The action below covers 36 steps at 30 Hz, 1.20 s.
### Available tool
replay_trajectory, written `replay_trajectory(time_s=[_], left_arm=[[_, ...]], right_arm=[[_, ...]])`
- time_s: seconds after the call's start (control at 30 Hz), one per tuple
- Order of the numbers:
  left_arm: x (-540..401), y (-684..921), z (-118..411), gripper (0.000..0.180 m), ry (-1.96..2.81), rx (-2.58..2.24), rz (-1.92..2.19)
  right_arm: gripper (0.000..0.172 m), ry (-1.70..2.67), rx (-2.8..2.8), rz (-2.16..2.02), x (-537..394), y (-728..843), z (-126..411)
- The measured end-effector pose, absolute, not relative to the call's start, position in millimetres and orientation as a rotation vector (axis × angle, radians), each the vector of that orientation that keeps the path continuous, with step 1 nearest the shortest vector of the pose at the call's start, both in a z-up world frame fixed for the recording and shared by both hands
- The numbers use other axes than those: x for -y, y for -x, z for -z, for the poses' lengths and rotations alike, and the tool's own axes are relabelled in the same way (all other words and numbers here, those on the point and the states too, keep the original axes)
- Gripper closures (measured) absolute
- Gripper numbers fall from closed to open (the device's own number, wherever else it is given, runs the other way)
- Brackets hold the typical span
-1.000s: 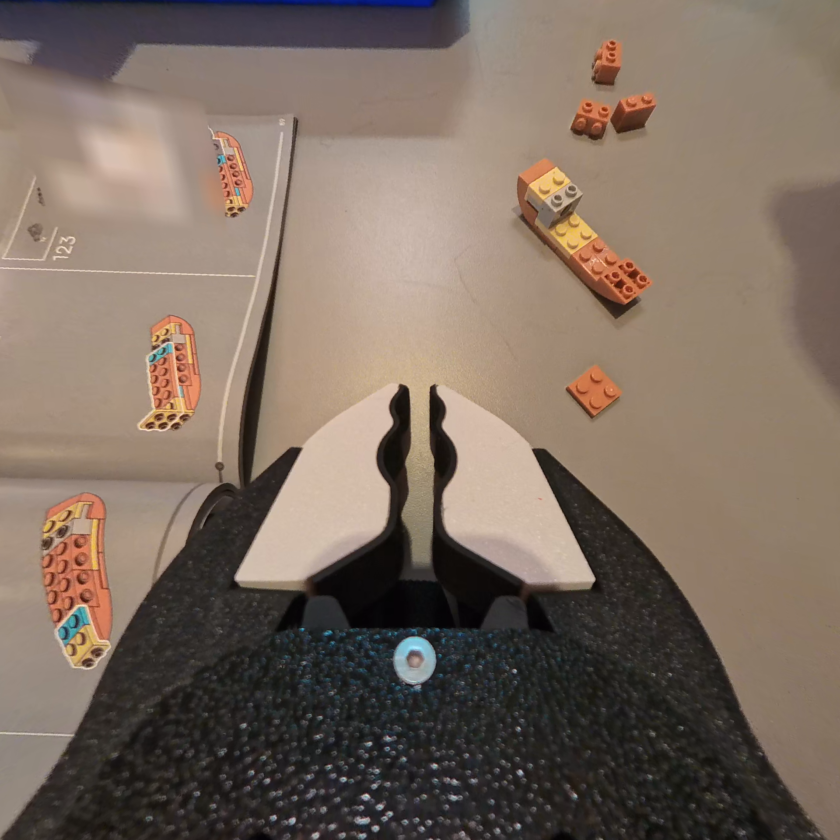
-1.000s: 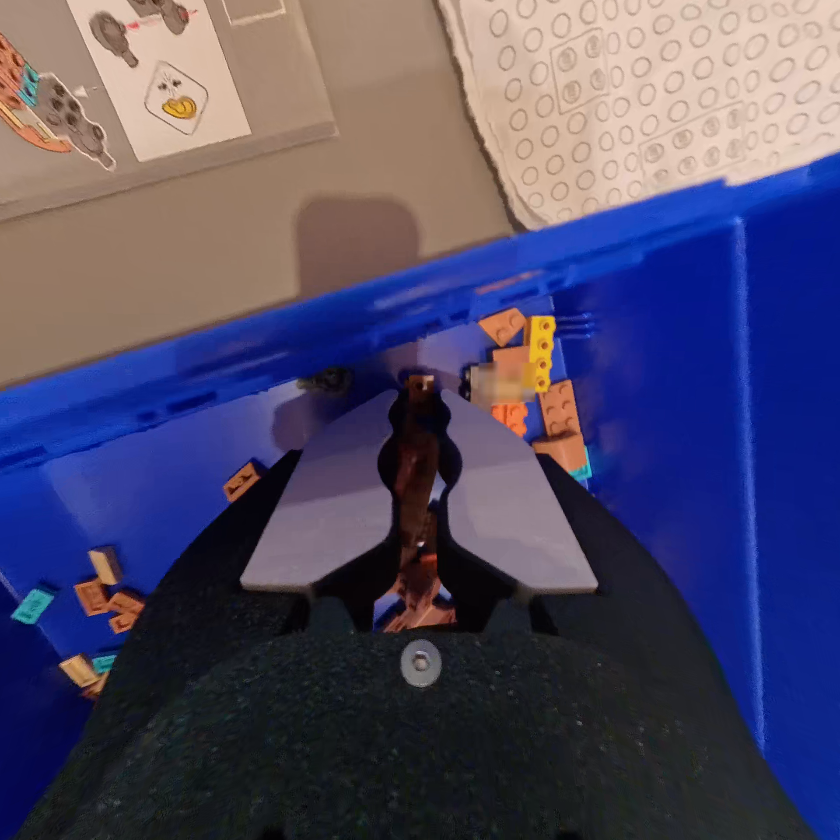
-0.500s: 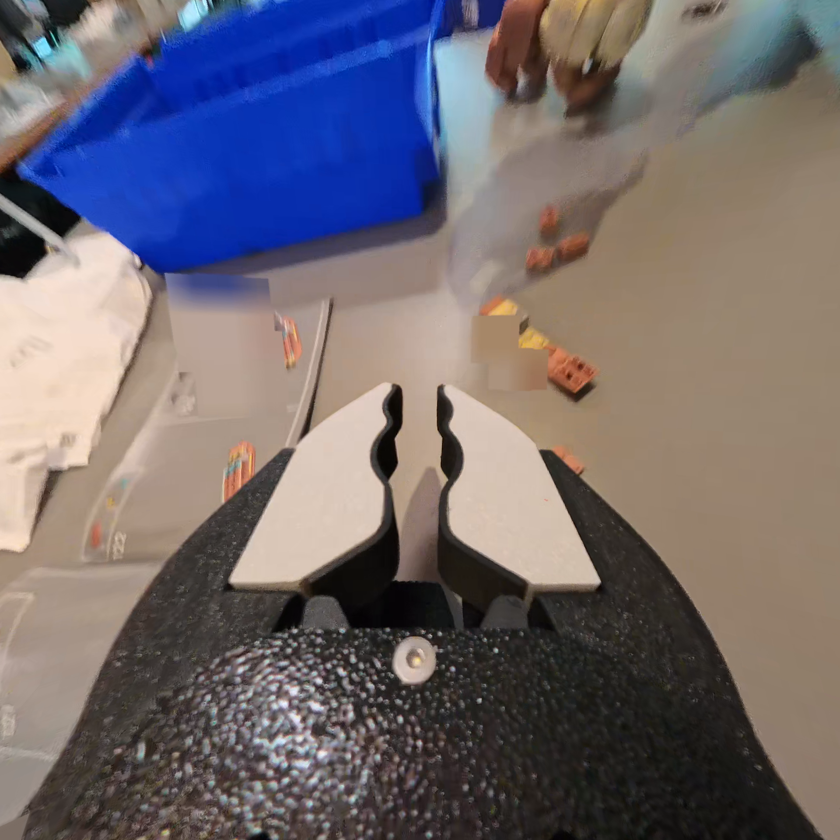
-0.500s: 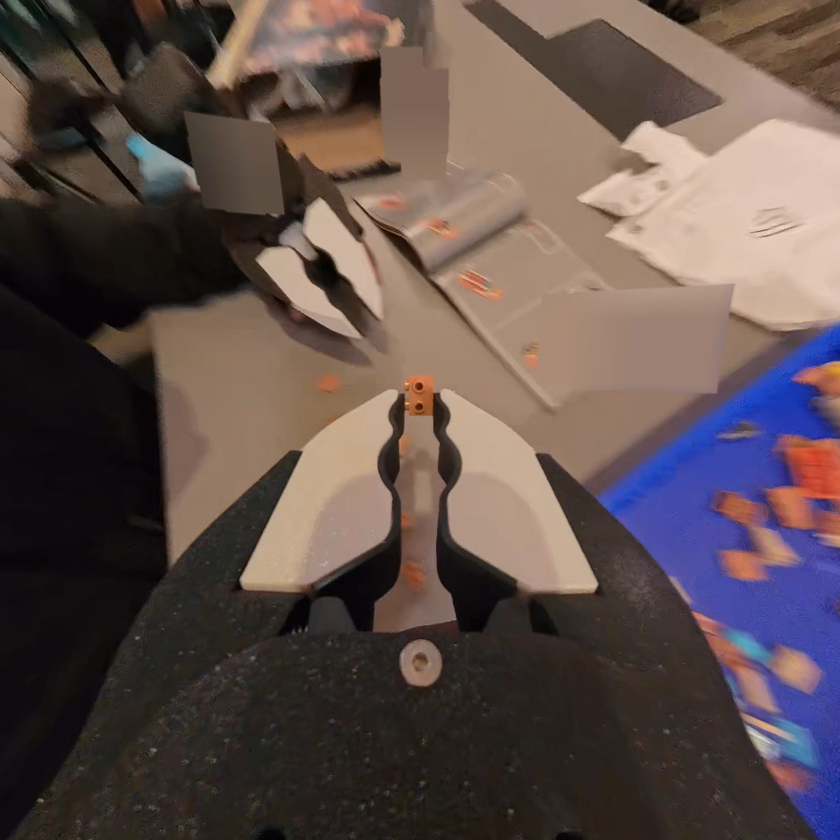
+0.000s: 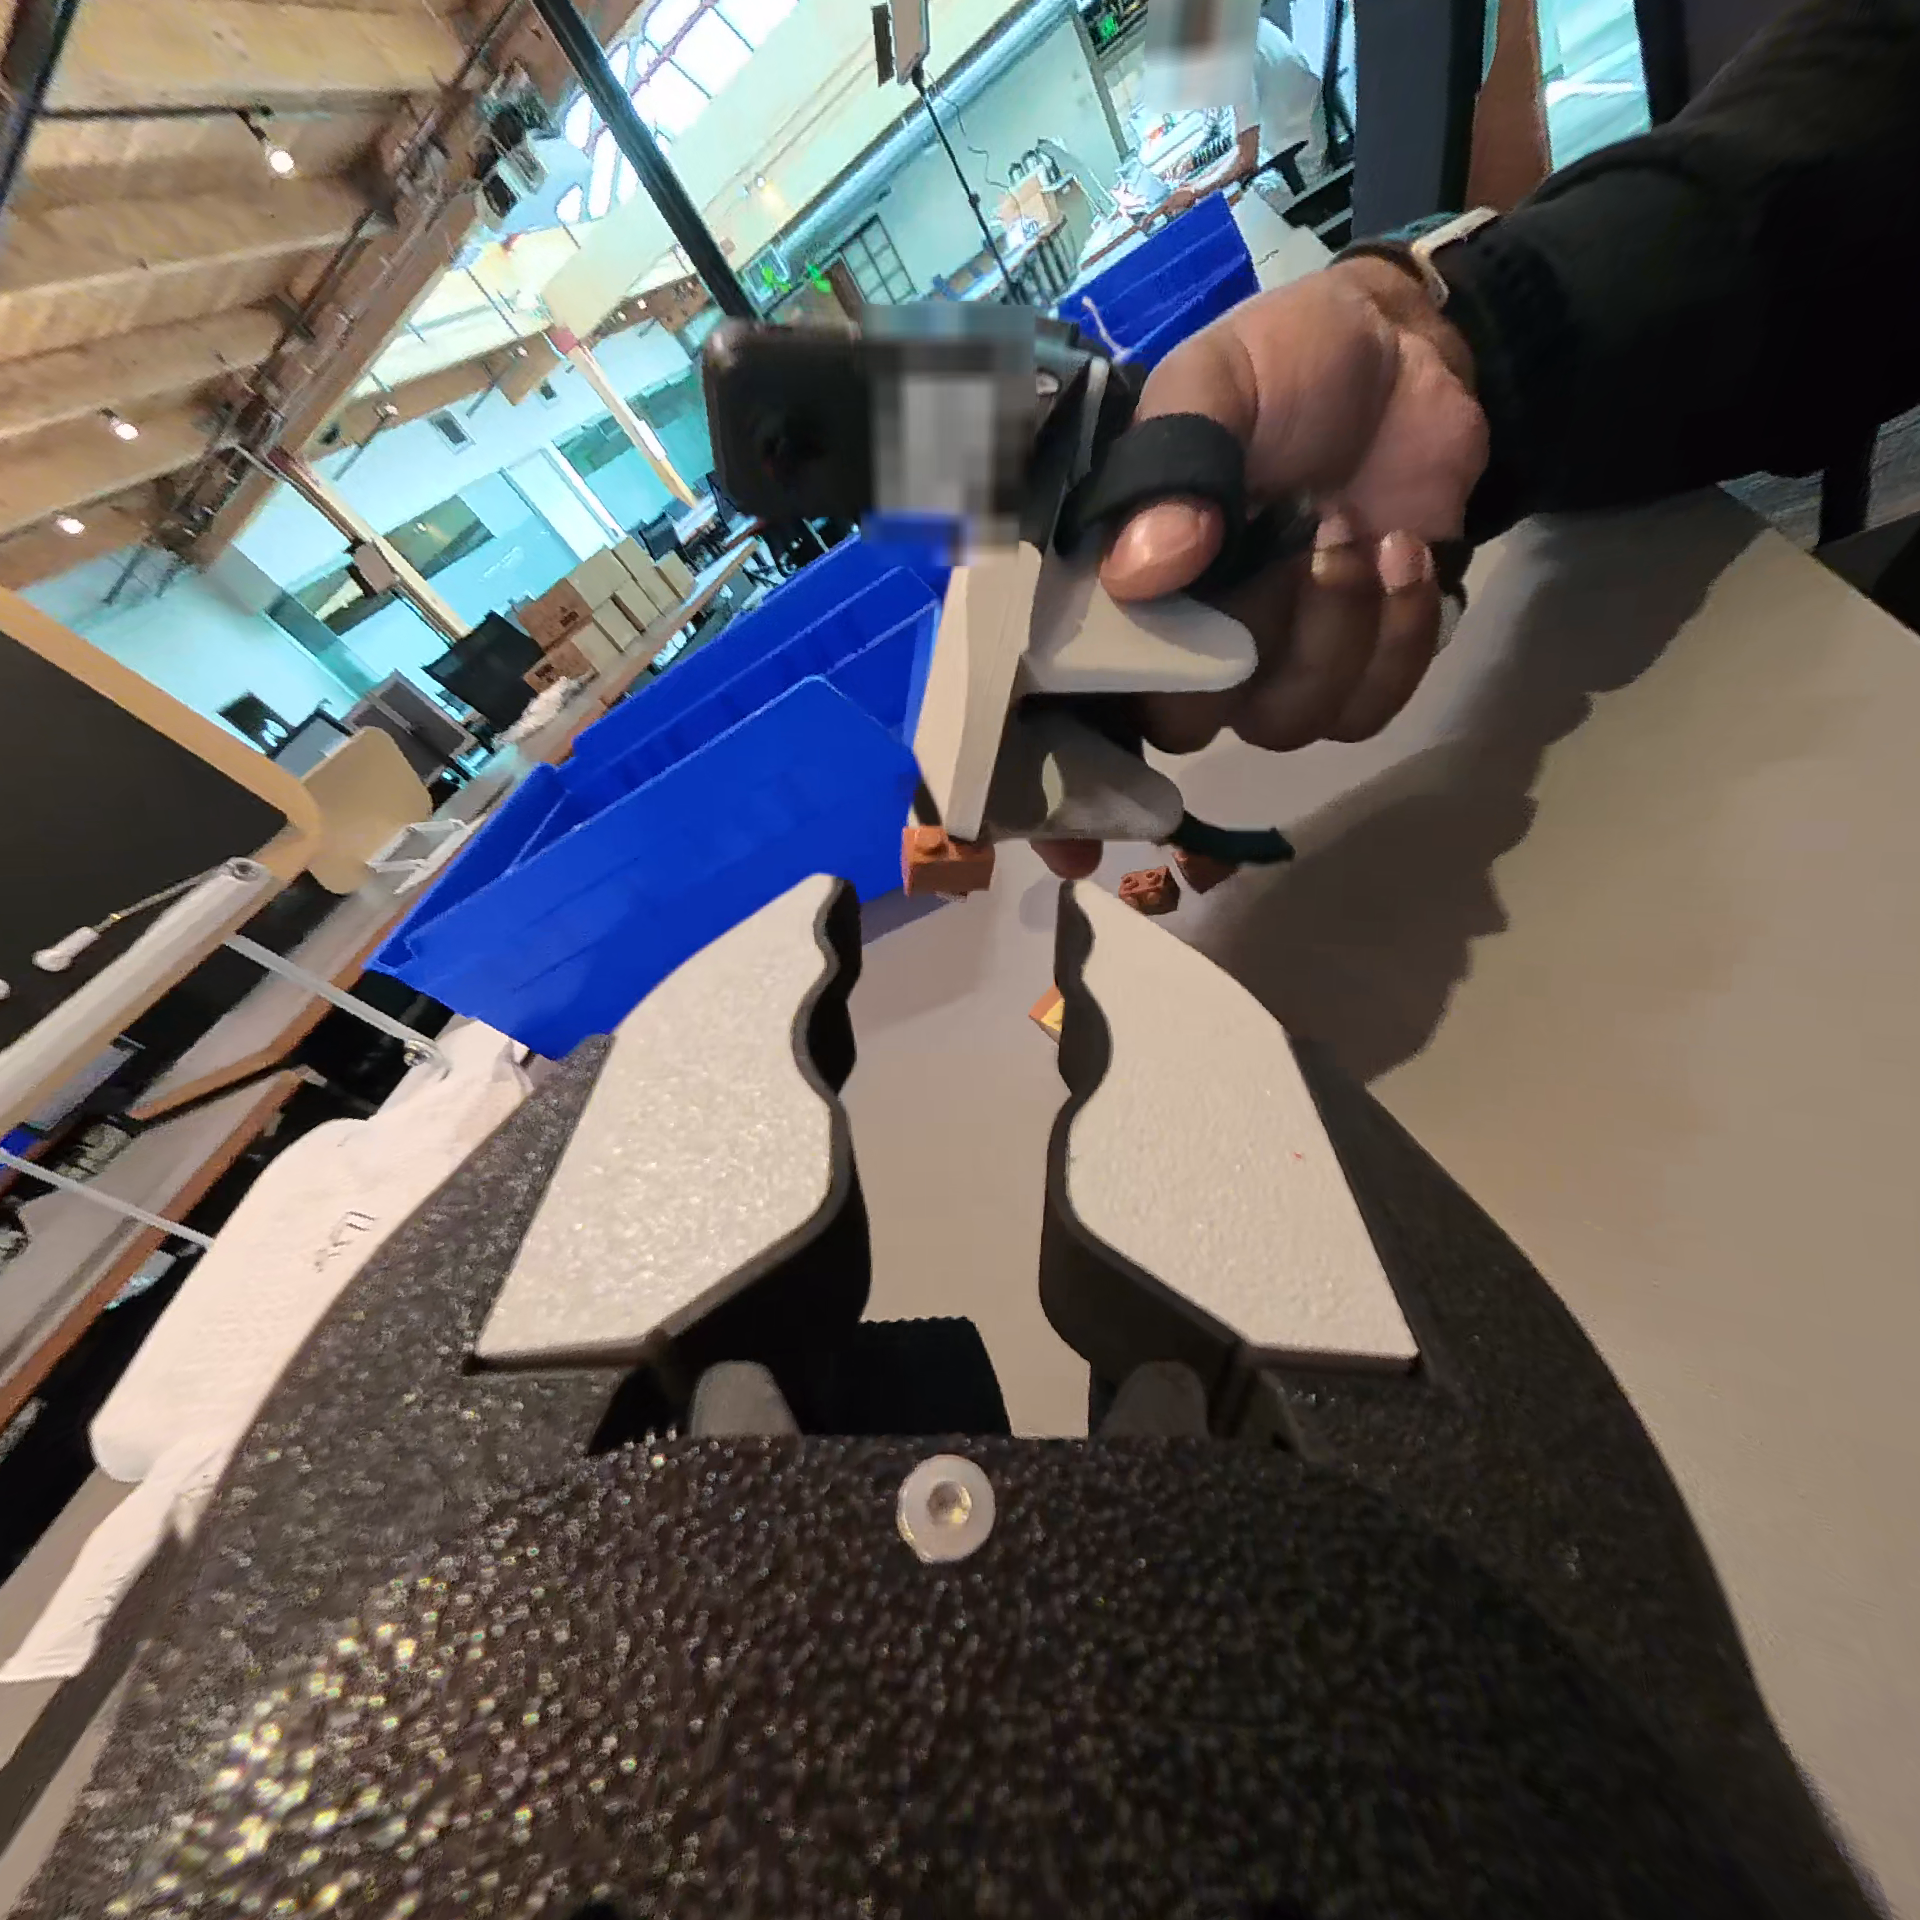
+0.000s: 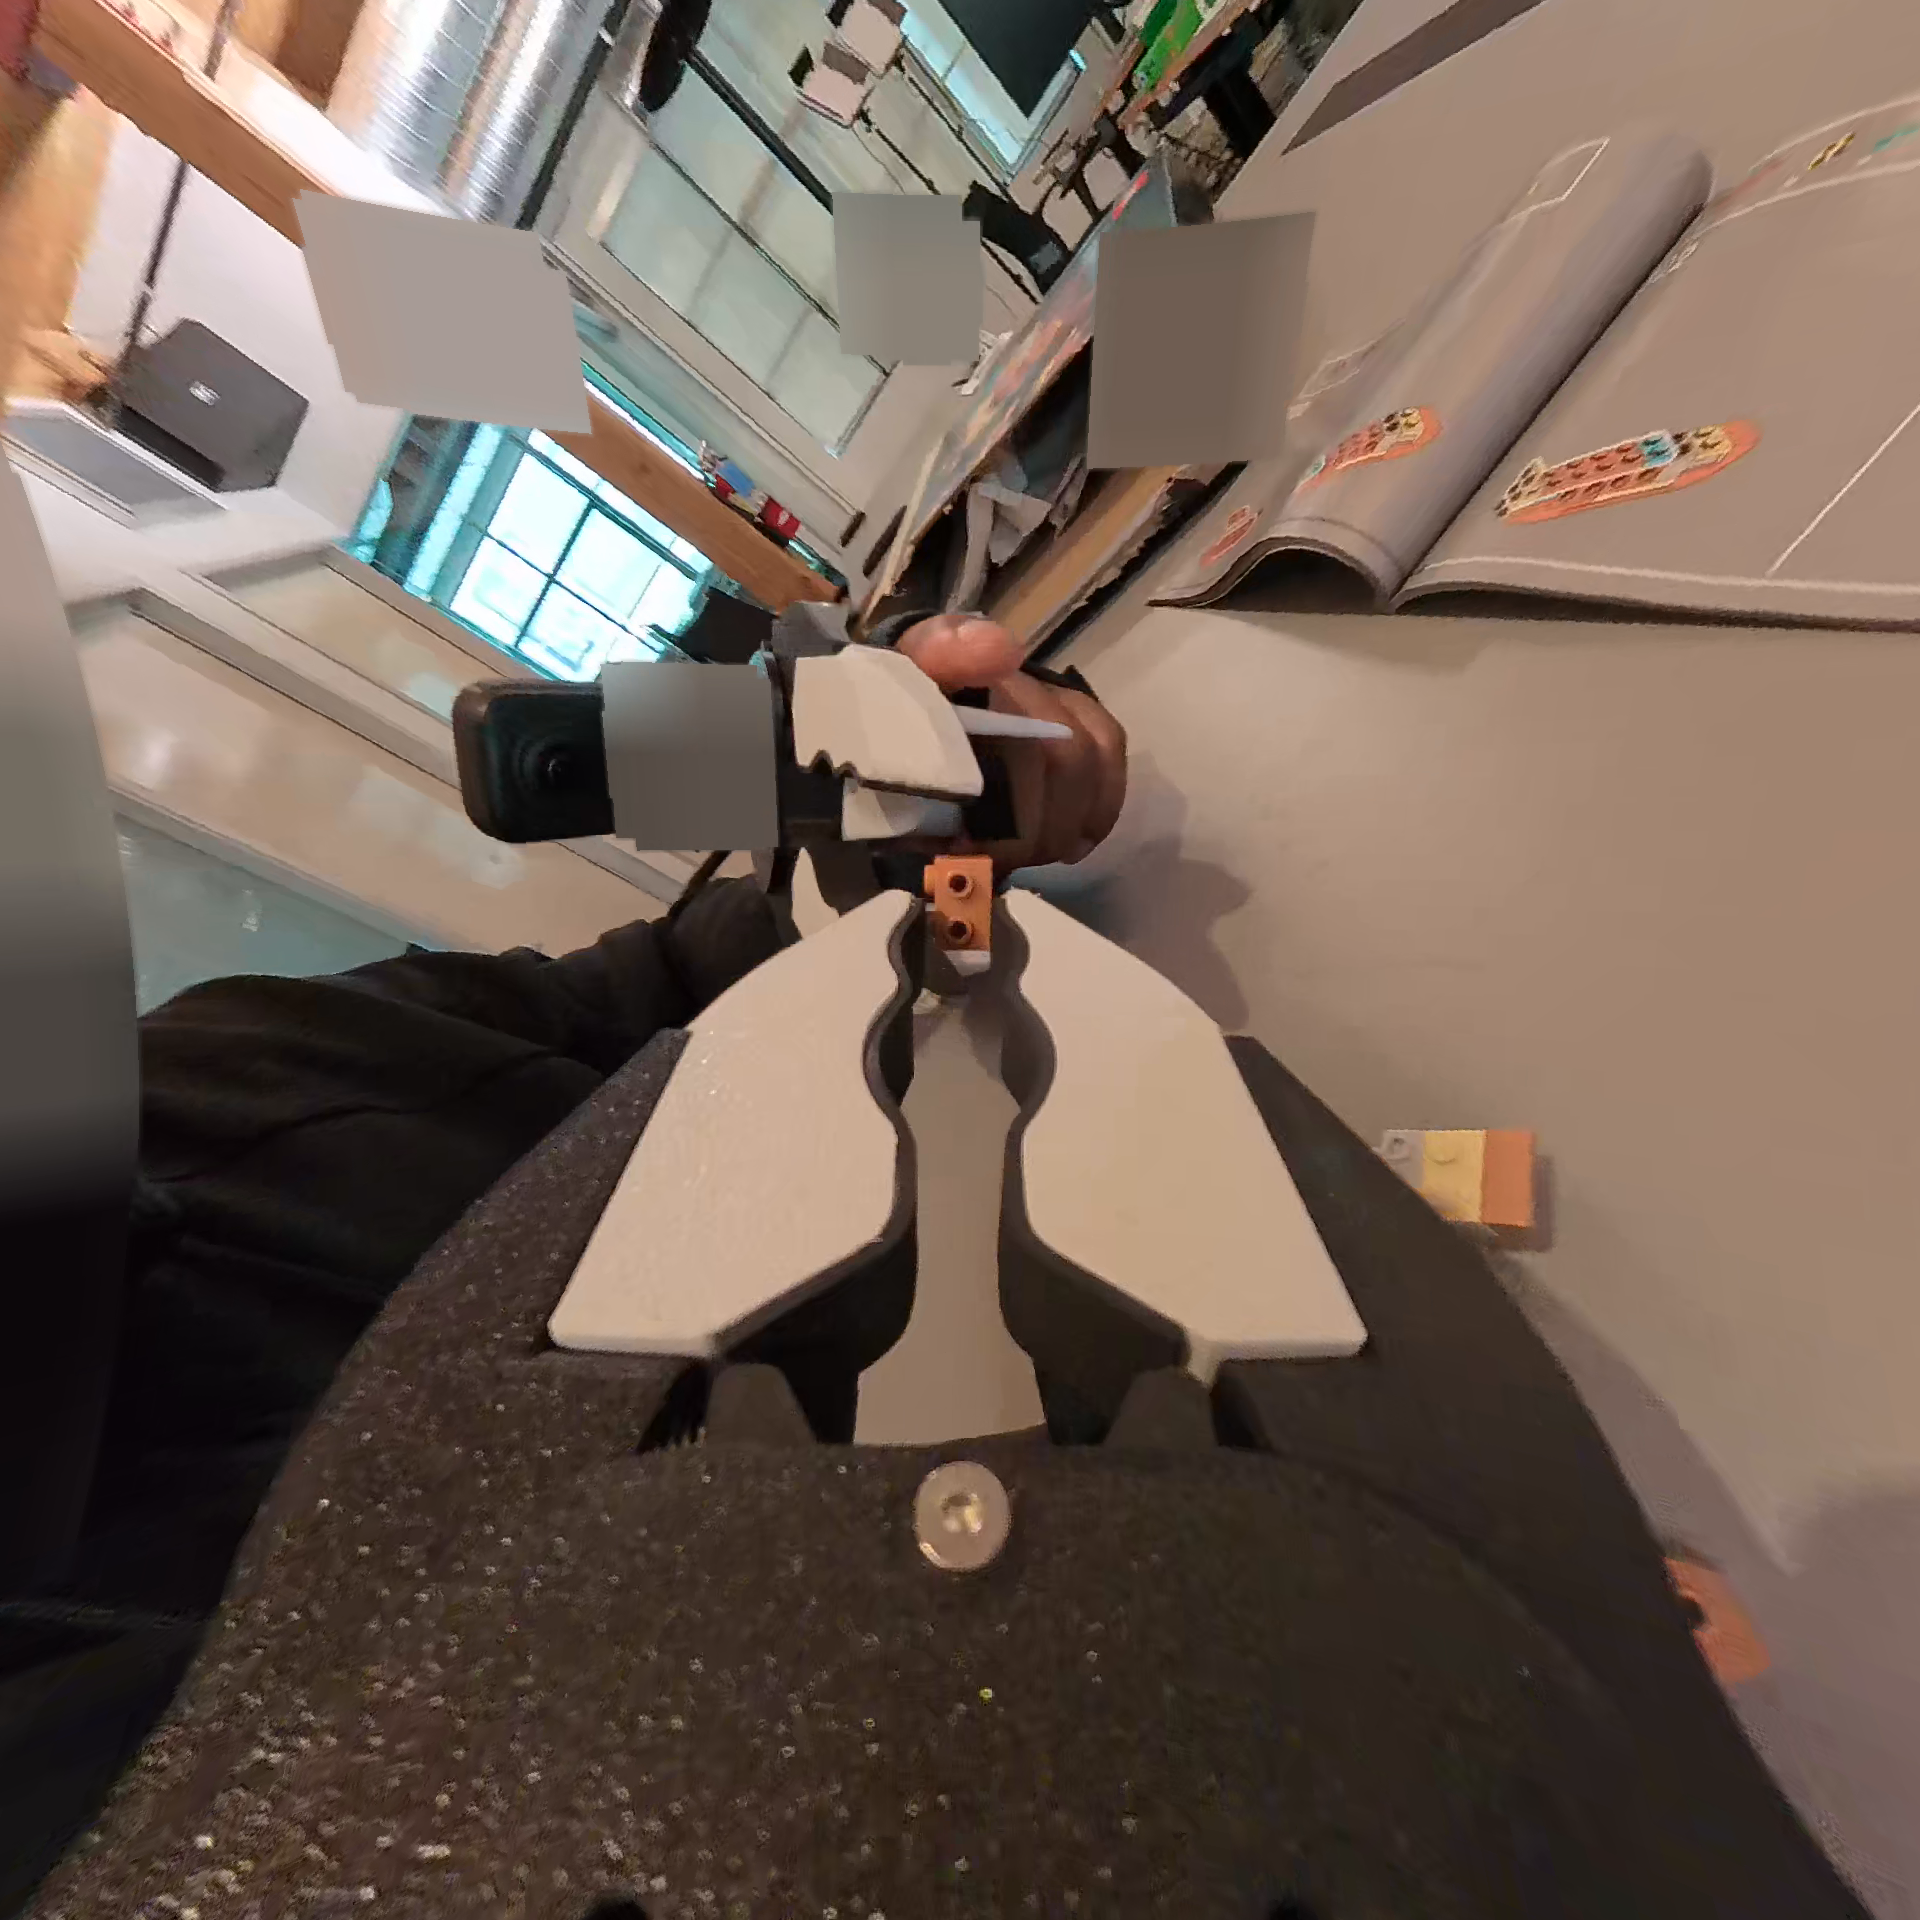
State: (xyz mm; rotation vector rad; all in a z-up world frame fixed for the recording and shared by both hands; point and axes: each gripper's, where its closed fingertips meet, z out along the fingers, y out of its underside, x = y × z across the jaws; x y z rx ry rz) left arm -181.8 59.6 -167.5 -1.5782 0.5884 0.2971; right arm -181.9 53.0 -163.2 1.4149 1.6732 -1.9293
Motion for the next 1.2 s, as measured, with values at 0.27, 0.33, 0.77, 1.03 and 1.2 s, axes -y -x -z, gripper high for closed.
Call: replay_trajectory(time_s=[0.27, 0.33, 0.77, 1.03, 1.2], left_arm=[[-63, 185, 169, 0.151, 1.566, -0.589, -0.375], [-64, 185, 171, 0.158, 1.576, -0.588, -0.376], [-63, 193, 189, 0.164, 1.732, -0.473, -0.146], [-55, 189, 183, 0.164, 1.722, -0.432, 0.071], [-51, 193, 176, 0.164, 1.682, -0.394, 0.140]], right_arm=[[0.160, -1.376, -1.483, 1.950, -45, 186, 163], [0.160, -1.378, -1.461, 1.959, -44, 187, 164], [0.143, -1.279, -2.157, 1.995, -62, 189, 173], [0.151, -1.185, -2.362, 1.959, -80, 192, 186], [0.155, -1.127, -2.390, 2.017, -80, 189, 185]])
